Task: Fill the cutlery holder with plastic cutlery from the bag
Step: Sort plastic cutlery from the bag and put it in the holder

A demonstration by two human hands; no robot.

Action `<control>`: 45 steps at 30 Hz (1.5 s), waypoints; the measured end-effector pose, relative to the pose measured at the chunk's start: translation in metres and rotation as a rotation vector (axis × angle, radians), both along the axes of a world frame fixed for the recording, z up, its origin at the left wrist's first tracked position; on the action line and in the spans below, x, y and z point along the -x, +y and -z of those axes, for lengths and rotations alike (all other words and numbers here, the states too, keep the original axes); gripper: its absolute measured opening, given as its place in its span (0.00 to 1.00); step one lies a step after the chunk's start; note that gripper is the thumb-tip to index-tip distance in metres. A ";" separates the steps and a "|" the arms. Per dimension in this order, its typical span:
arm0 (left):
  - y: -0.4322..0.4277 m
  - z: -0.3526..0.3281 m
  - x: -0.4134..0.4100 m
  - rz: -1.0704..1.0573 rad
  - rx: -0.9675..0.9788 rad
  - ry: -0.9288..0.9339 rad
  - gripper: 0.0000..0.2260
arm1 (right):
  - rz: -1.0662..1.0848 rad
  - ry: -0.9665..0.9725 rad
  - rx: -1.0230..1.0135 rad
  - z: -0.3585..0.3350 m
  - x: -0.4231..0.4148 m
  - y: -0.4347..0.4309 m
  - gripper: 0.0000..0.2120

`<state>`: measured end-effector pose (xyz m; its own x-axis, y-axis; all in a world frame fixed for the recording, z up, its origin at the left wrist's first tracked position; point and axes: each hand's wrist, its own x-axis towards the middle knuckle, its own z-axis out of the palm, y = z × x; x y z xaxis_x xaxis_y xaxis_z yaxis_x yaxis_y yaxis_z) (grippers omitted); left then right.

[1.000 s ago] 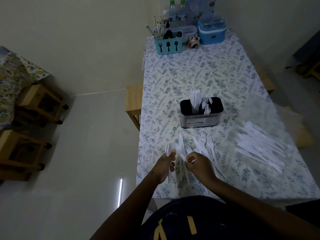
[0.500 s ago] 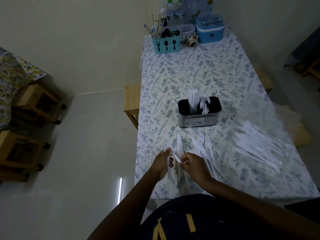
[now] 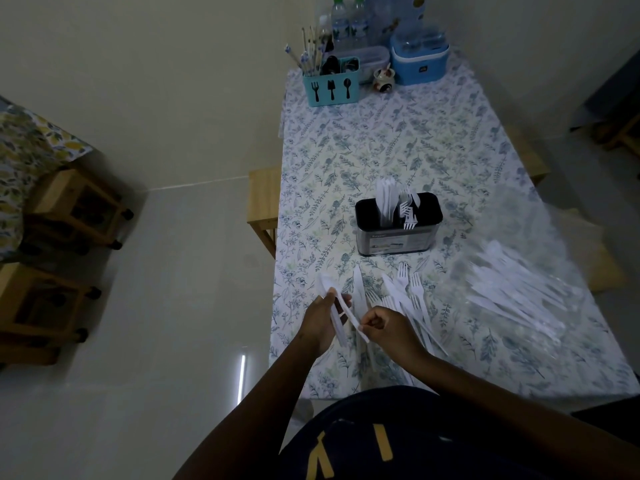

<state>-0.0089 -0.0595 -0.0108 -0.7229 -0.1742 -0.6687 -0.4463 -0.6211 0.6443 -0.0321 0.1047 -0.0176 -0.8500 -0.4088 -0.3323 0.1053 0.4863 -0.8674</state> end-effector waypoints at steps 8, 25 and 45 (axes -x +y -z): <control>0.001 0.003 0.003 -0.059 -0.080 0.032 0.10 | 0.008 -0.185 0.102 0.001 -0.001 0.000 0.05; 0.007 -0.003 0.011 -0.152 -0.152 0.052 0.09 | 0.025 -0.635 0.313 -0.013 -0.003 -0.008 0.09; -0.031 -0.041 0.032 0.462 0.520 0.148 0.12 | -0.053 -0.585 0.313 -0.013 0.007 0.013 0.06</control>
<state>-0.0410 -0.0907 0.0306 -0.8767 -0.0978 -0.4710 -0.4745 0.0151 0.8801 -0.0396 0.1181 -0.0045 -0.5413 -0.5975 -0.5916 0.5844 0.2385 -0.7756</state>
